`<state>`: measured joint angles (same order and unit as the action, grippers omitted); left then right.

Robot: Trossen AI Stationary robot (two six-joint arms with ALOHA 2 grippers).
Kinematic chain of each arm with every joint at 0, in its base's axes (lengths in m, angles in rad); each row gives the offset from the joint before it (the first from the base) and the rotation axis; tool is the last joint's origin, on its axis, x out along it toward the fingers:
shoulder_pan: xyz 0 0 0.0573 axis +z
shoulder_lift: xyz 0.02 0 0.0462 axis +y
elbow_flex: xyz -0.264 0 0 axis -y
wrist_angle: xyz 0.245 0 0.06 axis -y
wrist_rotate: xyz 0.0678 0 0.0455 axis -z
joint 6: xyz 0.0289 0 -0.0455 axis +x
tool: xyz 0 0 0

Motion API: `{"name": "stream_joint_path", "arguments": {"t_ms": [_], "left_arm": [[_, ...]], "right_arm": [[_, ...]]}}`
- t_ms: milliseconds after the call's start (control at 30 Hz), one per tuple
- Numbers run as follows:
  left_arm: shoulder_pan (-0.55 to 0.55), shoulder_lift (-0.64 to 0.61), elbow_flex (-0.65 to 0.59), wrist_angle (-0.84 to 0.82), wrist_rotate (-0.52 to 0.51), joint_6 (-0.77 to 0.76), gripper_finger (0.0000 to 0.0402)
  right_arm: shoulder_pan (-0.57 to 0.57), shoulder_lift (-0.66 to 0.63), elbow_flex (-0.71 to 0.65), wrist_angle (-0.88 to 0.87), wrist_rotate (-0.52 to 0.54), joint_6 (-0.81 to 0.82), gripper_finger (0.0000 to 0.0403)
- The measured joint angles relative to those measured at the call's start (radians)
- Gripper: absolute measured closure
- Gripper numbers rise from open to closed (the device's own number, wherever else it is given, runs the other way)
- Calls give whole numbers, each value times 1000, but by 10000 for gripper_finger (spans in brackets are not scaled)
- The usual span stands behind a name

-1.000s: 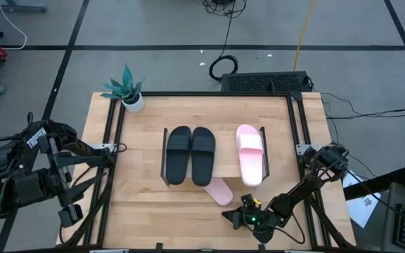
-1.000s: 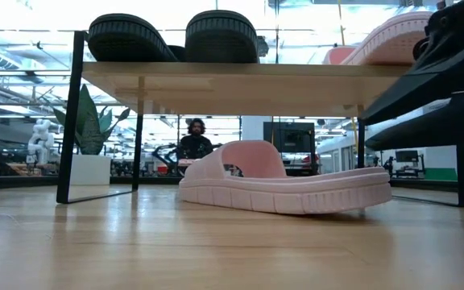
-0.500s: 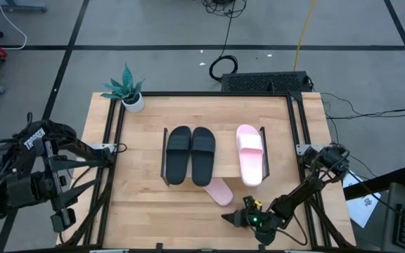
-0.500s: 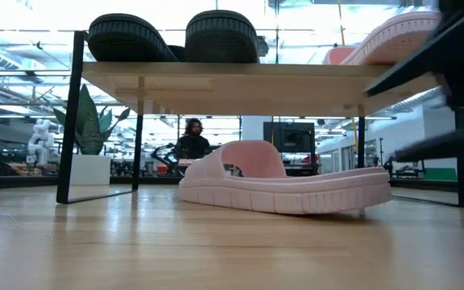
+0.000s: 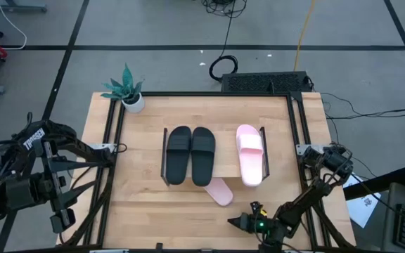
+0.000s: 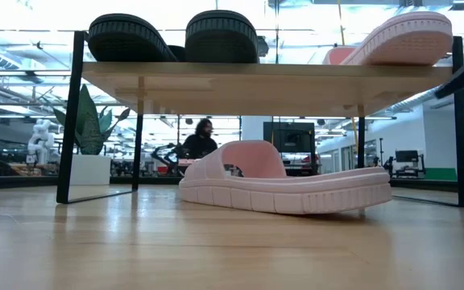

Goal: Pick and place slides into the shelf
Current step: Put the pink slipper on the shelf

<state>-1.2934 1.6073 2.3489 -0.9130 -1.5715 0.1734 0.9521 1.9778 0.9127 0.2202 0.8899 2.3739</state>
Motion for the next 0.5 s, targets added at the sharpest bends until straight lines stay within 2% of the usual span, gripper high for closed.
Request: {"name": "stream_joint_path", "arguments": {"t_ms": [500], "left_arm": [[1,0,0,-20,0,-14,240]], "right_arm": [[-80,-2,0,-170,-32,35,216]]}}
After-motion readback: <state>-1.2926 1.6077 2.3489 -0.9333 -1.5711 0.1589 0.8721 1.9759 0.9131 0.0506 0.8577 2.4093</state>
